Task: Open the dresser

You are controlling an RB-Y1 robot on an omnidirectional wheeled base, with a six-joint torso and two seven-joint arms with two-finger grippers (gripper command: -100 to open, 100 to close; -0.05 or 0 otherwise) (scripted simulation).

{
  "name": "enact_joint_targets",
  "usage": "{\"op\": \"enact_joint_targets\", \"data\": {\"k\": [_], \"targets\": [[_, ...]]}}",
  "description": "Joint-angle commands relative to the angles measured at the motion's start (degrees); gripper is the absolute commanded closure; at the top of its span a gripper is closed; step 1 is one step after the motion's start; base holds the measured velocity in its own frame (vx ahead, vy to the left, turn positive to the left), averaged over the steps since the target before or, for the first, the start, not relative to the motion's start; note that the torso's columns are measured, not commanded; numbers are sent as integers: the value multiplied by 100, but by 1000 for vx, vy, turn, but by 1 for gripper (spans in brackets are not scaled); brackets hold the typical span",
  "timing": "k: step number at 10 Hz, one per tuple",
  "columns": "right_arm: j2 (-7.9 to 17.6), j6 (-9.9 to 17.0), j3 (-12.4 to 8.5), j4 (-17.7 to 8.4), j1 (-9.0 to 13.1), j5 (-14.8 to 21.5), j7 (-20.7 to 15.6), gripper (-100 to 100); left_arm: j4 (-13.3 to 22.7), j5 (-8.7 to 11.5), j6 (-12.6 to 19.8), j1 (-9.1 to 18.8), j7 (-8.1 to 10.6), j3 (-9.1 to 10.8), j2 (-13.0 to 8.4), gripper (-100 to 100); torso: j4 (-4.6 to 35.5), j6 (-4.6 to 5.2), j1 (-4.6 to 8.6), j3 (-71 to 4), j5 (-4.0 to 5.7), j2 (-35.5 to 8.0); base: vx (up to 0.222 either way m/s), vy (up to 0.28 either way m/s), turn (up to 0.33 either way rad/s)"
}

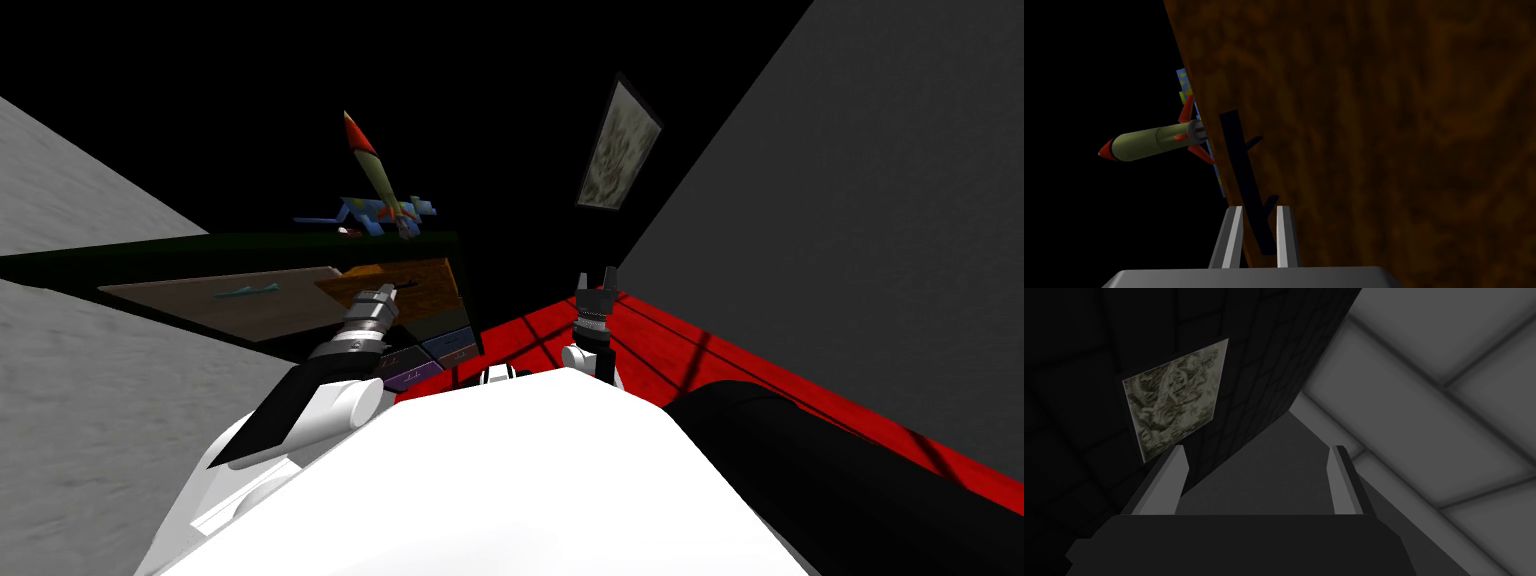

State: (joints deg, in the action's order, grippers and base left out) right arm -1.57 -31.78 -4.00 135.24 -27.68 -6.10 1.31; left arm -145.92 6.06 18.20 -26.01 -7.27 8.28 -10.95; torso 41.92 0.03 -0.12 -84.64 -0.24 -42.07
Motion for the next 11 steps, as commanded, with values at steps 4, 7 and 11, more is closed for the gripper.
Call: {"op": "enact_joint_targets", "data": {"k": [4, 7, 11], "targets": [[0, 0, 0, 0, 0, 0, 0, 0, -121, 135, 352, 167, 55, 136, -148, -100, 3, 1, -9, -24, 7, 38, -105, -44, 16], [1, 0, -1, 1, -2, 0, 0, 0, -222, 285, 851, 554, 137, 364, -334, -100, 27, -3, 1, -9, 20, 2, 16, -7, 17], [0, 0, 0, 0, -1, 0, 0, 0, -357, 484, 1528, 1069, 247, 669, -583, -100, 40, -3, 16, 15, 26, -33, -13, -18, 17]]}}
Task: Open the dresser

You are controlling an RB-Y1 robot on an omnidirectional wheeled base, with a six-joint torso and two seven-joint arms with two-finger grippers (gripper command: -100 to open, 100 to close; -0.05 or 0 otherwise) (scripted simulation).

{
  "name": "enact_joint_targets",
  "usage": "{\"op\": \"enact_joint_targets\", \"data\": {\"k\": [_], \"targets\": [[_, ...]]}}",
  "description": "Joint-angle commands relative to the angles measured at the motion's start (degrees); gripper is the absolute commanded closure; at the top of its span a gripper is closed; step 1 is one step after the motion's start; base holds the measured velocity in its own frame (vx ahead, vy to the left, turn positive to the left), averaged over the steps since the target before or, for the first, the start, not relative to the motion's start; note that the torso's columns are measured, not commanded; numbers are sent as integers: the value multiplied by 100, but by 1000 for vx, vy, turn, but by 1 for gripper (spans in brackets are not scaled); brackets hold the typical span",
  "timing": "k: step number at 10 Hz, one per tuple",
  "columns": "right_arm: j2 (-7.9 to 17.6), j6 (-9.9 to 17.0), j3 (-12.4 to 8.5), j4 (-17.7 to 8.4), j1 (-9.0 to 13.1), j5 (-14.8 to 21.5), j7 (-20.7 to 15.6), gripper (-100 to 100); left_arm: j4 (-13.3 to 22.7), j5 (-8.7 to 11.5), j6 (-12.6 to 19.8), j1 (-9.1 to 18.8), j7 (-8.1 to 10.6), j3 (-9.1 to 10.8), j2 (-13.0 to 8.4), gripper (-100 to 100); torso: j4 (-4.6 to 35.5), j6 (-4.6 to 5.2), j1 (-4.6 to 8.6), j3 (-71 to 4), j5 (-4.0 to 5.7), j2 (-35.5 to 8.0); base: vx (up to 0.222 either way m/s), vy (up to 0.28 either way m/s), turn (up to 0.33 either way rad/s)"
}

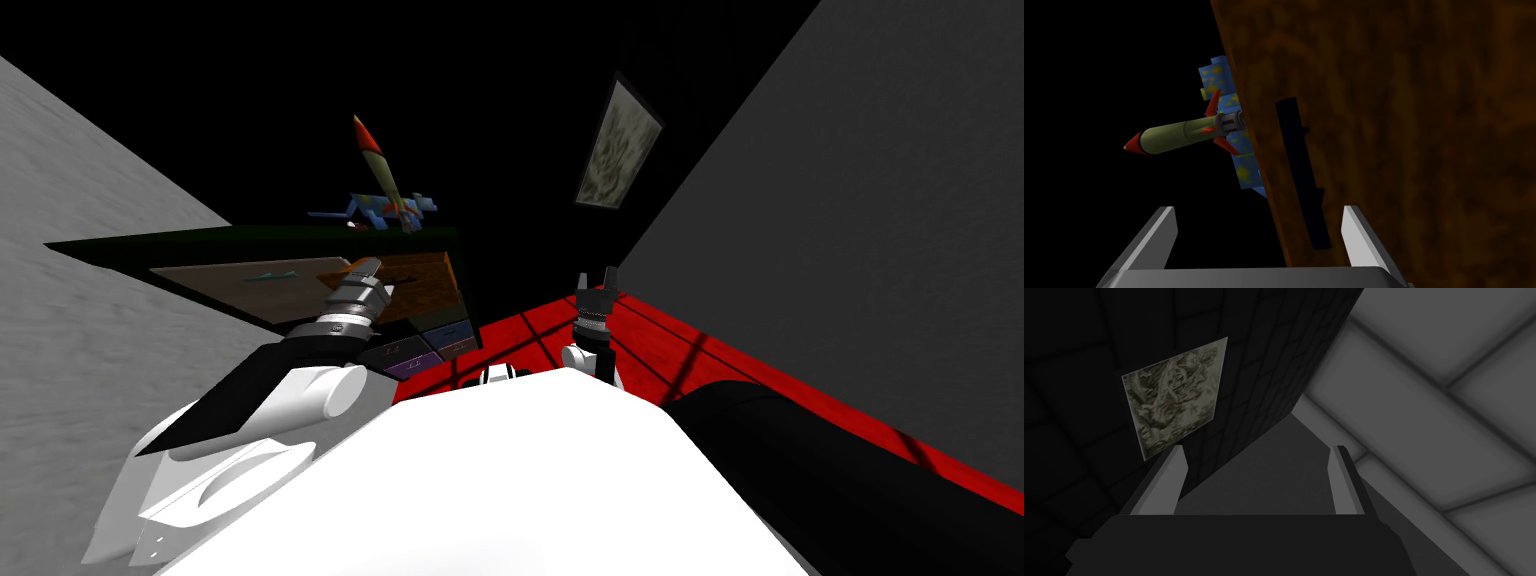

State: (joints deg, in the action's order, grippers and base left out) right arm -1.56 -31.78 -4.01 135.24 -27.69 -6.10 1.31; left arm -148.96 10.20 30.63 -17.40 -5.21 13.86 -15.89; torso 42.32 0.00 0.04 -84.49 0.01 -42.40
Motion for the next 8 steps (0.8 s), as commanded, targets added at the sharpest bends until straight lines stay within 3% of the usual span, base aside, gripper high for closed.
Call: {"op": "enact_joint_targets", "data": {"k": [1, 2, 3, 8], "targets": [[0, 0, 0, 0, 0, 0, 0, 0, -87, 120, 453, 337, 69, 187, -151, -100, -1, 0, -2, -6, 0, 8, -24, -26, 16], [0, 0, 0, 0, 0, 0, 0, 0, -51, 95, 347, 231, 54, 134, -111, -100, 11, -1, 5, -5, 11, 1, -7, -9, 4], [0, 0, 0, 0, 0, 0, 0, 0, -53, 98, 388, 240, 58, 140, -114, 0, 7, 0, 5, -3, 8, 2, 0, 0, 0], [0, 0, 0, 0, 0, 0, 0, 0, -38, 98, 397, 229, 58, 138, -111, 0, -2, 0, -1, -6, 1, 9, 0, 0, 0]]}}
